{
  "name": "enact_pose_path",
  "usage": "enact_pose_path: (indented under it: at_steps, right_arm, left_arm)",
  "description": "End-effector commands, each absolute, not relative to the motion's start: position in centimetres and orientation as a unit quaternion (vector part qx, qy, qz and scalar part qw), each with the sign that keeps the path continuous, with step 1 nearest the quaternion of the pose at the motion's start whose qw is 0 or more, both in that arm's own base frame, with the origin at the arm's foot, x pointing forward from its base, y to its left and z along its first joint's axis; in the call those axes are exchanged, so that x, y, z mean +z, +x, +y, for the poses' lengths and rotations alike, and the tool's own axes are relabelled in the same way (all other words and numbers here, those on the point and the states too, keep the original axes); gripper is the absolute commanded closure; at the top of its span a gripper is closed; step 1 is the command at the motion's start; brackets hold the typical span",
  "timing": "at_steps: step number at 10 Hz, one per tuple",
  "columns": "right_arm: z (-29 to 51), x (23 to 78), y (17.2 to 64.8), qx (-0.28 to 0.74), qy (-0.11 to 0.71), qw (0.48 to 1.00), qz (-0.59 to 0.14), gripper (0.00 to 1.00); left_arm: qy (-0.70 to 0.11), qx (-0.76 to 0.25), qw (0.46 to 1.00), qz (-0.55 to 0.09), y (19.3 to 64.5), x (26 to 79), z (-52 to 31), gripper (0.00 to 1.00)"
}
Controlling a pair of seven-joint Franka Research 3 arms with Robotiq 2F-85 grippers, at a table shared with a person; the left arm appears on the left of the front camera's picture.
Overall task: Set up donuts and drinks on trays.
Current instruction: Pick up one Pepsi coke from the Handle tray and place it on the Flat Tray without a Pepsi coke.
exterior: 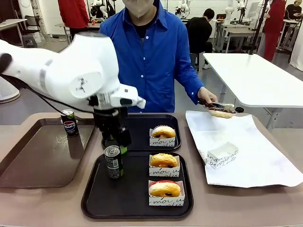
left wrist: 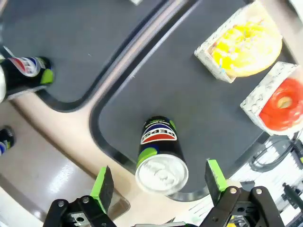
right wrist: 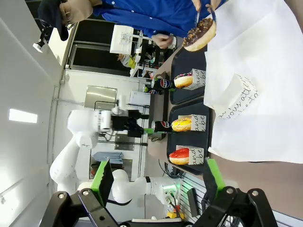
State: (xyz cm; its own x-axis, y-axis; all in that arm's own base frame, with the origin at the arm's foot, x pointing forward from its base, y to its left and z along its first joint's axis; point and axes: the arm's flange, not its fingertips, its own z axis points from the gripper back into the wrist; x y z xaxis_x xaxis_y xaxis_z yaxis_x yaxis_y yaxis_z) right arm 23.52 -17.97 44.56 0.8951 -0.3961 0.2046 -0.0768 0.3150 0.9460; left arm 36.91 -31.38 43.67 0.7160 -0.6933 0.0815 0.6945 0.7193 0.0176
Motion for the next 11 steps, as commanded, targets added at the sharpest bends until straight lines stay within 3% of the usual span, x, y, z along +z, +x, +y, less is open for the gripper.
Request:
enact_pose_path:
  at_steps: [1,6,11]
  right_arm:
    - [-18.0,44.5,23.6,-0.096,0.582,0.779,-0.212,0.0]
    - [-18.0,44.5,23.6,-0.096,0.582,0.779,-0.212,0.0]
    - [-18.0,44.5,23.6,-0.096,0.582,0.779,-0.212,0.0]
  left_arm:
    - [-0.023,-0.346,0.936,-0.064,37.5,48.1,-28.4,0.0]
    - [-0.01,-0.233,0.969,-0.081,40.7,52.7,-14.4,0.0]
    - [-0.019,-0.11,0.991,-0.071,44.5,48.5,-2.6,0.0]
